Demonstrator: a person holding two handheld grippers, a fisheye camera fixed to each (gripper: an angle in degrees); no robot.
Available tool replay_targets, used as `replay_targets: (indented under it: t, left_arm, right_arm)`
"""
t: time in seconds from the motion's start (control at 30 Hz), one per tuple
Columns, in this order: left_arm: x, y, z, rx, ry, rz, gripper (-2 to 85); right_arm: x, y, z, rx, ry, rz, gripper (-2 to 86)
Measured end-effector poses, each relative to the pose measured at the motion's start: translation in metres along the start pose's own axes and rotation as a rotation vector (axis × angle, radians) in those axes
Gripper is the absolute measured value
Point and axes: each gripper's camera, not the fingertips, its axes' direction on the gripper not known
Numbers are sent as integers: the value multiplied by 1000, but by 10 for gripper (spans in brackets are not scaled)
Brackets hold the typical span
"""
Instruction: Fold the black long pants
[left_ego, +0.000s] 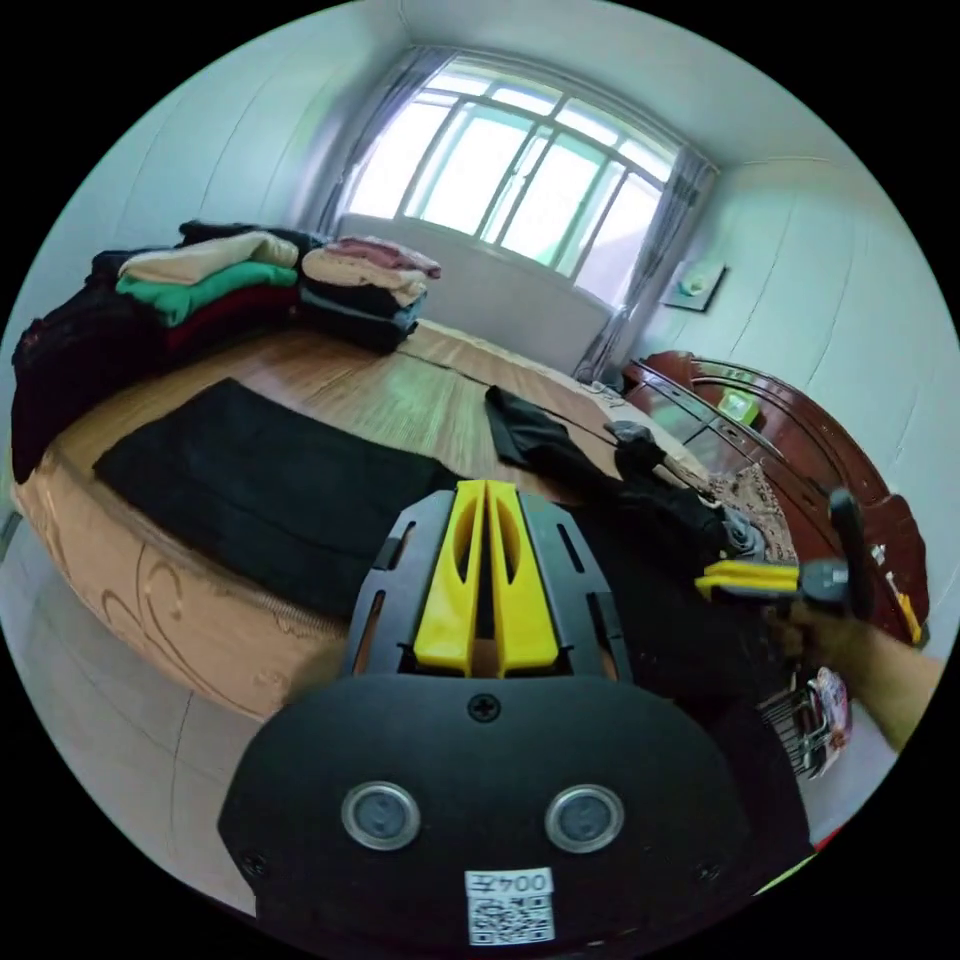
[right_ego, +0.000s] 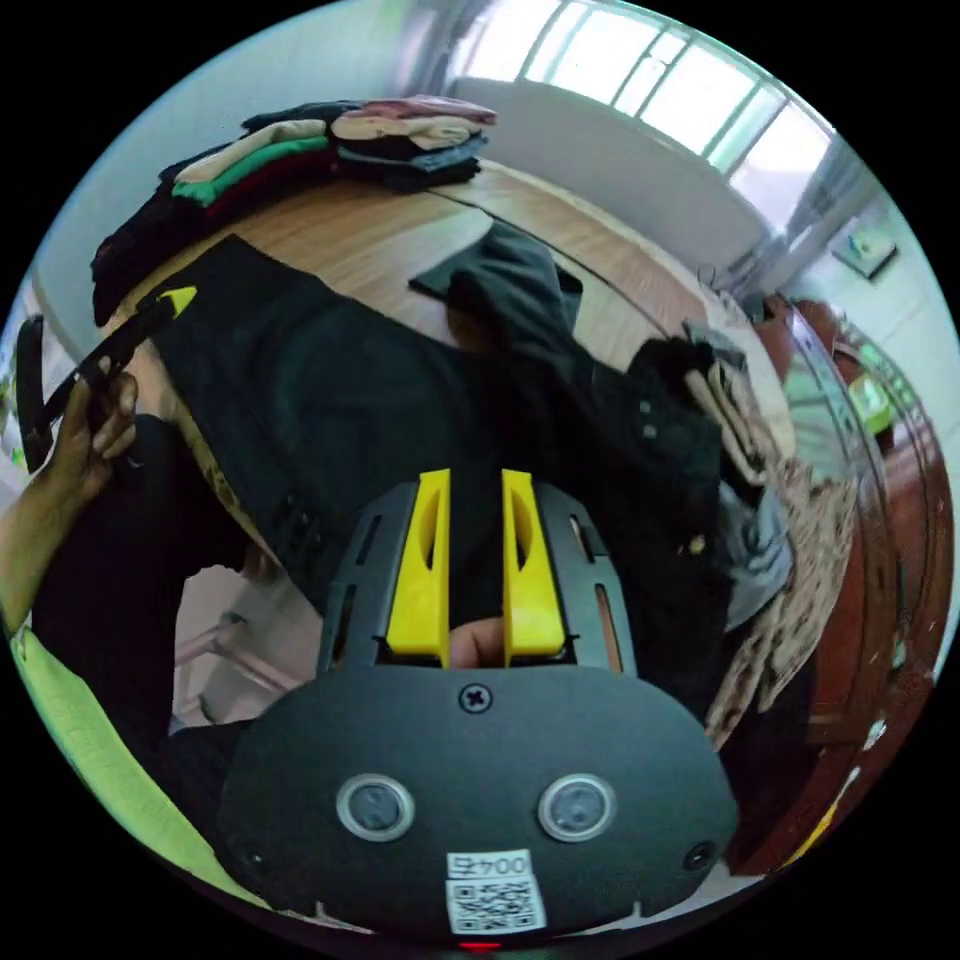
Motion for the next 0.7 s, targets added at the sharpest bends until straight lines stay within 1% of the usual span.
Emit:
replay_targets:
  t: [0.03,0.1,0.17,0.23,0.3,0.4,0.53,0.57,0.6,0.63,0.67,0.7]
  left_arm:
    - [-5,-2,0,-4,16,-4,4]
    - [-17,-3,5,-39,39,-59,3]
    - [-24,-3,5,-43,62,-84,3]
    - [-23,-3,4,-41,64,-64,3]
    - [-20,-3,3,-41,67,-35,2]
    - [-23,-5,0,-42,70,-12,3]
    - [-33,-8,-4,-41,72,-16,2]
    - [-35,-9,-4,-43,72,-14,2]
    - [-36,-9,-5,-44,72,-12,2]
    - [-37,-10,-5,-45,71,-5,2]
    - [-39,-11,-5,-48,67,0,2]
    - [-40,-12,-6,-50,65,0,2]
  right_arm:
    - [-1,-15,-6,7,9,-35,100]
    - [-4,-80,-18,4,58,-147,115]
    - [-5,-129,-17,-24,71,-202,121]
    - [-9,-175,-8,-69,82,-251,124]
    - [-21,-228,15,-154,137,-340,127]
    - [-44,-277,49,-261,197,-451,130]
    - [-75,-304,88,-375,304,-634,126]
    - [-80,-306,100,-407,341,-677,105]
    - [-81,-308,110,-452,363,-693,72]
    - [-80,-308,113,-465,381,-687,61]
    - [-75,-308,114,-471,386,-676,40]
    - [-64,-308,104,-435,373,-614,37]
